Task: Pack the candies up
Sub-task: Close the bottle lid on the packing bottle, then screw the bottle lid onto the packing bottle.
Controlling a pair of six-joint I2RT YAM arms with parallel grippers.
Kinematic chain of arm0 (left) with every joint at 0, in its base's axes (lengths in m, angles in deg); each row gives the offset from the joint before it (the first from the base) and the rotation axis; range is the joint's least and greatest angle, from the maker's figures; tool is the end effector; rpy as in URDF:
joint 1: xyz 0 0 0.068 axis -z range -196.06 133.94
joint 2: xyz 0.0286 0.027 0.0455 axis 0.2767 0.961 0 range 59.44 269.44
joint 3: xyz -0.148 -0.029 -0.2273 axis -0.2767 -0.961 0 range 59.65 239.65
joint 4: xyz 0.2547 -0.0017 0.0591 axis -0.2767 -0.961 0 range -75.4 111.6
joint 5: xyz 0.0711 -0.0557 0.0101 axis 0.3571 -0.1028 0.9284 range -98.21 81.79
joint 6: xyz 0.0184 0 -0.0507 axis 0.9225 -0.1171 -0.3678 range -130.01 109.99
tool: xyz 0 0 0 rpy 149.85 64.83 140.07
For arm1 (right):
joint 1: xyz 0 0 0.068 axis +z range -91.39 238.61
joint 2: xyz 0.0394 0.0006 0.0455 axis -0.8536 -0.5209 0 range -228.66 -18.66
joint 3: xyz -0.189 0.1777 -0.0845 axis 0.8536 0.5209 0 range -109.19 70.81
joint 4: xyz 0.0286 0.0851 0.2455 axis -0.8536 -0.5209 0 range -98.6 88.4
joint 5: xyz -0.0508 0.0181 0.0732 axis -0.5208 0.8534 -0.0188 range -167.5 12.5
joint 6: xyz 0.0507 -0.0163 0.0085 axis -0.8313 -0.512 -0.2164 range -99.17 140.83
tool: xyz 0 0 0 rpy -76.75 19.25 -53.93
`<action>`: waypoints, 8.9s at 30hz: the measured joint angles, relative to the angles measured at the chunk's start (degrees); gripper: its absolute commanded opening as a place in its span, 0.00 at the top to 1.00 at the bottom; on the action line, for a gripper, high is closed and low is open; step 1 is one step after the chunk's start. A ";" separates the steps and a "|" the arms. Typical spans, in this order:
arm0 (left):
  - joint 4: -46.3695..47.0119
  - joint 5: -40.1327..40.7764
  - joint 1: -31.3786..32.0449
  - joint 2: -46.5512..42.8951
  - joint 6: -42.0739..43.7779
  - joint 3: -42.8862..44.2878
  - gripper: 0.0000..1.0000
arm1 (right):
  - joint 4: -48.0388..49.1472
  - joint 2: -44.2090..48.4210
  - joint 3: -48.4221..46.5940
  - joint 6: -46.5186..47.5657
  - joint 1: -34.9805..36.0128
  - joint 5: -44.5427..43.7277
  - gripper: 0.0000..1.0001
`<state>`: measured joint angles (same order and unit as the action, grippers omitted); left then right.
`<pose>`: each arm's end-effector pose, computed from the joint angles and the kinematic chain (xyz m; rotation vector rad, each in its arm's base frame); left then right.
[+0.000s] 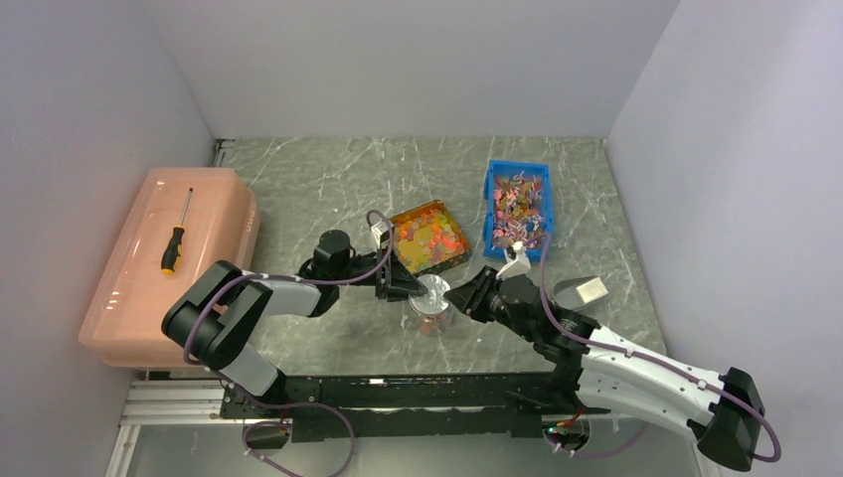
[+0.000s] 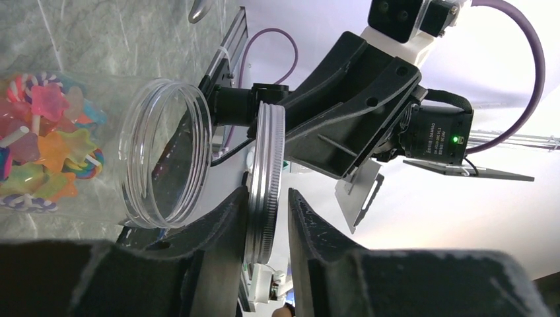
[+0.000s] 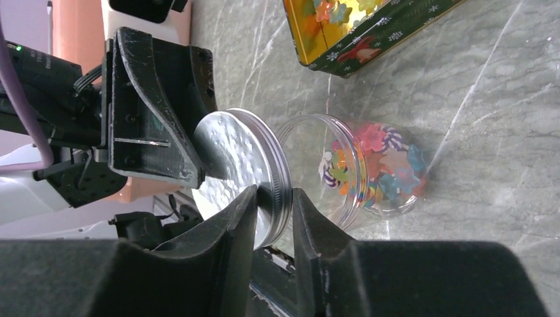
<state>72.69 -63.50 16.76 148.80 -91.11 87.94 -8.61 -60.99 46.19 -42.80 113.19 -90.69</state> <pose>0.2202 -0.1769 0.1757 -0.0163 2.3099 -2.0920 0.1082 0.1380 0.2285 0.3298 2.1390 1.0584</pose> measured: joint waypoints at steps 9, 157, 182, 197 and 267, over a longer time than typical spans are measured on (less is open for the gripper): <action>-4.72 0.11 0.00 0.17 3.98 0.00 0.59 | 0.13 1.49 0.44 -0.68 0.00 -0.31 0.85; -65.29 23.91 8.00 -30.73 40.09 7.41 0.01 | -13.97 -2.19 -10.40 12.96 -0.07 -5.25 0.46; -31.61 71.49 41.11 -39.32 57.48 -14.82 0.01 | -21.00 -3.15 -15.06 23.61 -0.07 -4.22 0.45; 2.43 77.00 42.82 -12.39 68.19 -18.01 0.01 | -24.85 -1.22 -15.93 23.76 -0.07 -3.17 0.44; 35.45 78.93 42.58 17.14 74.58 -15.41 0.20 | -19.43 -27.78 -25.24 24.55 2.60 9.64 0.92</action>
<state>108.15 15.43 59.33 165.93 -16.54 72.53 -28.04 -88.77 20.95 -18.26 115.79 -81.05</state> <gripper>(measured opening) 0.853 0.074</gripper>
